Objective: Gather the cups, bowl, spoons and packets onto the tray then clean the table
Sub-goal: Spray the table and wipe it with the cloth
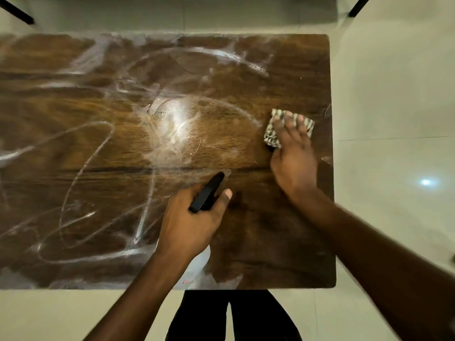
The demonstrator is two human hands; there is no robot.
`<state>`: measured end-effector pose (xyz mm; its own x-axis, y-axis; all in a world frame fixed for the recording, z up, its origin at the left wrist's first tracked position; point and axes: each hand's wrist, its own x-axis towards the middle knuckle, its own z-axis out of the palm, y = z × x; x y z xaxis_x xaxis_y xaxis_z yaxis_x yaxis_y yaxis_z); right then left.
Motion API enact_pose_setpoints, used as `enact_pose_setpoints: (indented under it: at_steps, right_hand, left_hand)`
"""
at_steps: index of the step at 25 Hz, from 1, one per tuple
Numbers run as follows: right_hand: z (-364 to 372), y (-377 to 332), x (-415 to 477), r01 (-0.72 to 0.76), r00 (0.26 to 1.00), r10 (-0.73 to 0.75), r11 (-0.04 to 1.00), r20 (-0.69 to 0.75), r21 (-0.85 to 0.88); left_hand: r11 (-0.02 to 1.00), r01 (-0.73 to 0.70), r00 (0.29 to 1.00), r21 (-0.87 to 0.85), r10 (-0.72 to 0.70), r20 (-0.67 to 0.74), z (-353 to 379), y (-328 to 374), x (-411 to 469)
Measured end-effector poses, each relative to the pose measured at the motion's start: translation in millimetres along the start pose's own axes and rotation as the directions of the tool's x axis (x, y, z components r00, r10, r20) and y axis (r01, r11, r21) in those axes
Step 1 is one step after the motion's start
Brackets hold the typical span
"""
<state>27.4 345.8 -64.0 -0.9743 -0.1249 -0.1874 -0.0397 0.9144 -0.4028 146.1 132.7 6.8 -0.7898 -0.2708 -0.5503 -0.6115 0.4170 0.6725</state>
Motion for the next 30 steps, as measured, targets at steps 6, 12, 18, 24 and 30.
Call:
enact_pose_setpoints:
  at_steps: [6,12,18,24,30]
  right_hand:
    - [36,-21,-86,0.826,0.494,-0.768,0.561,0.406,0.055]
    - [-17,22,51,0.433,0.89,-0.41,0.897,0.201,-0.085]
    - [15,-43,35,0.284,0.95,-0.277,0.959,0.143,-0.025]
    - [-3,-6,75,0.735,0.64,-0.662,0.676,0.39,-0.059]
    - [-19,-23,160,-0.071,0.996,0.073,0.997,-0.042,0.038]
  left_hand:
    - [0.999,-0.027,0.998,-0.043,0.025,-0.049,6,25,32]
    - [0.991,-0.043,0.994,-0.13,0.029,-0.106,7,31,56]
    - [0.991,-0.055,0.995,-0.125,0.044,-0.09,-2,47,77]
    - [0.988,-0.085,0.994,-0.131,0.074,-0.086,-18,65,111]
    - [0.986,-0.107,0.992,-0.125,0.098,-0.078,-21,76,134]
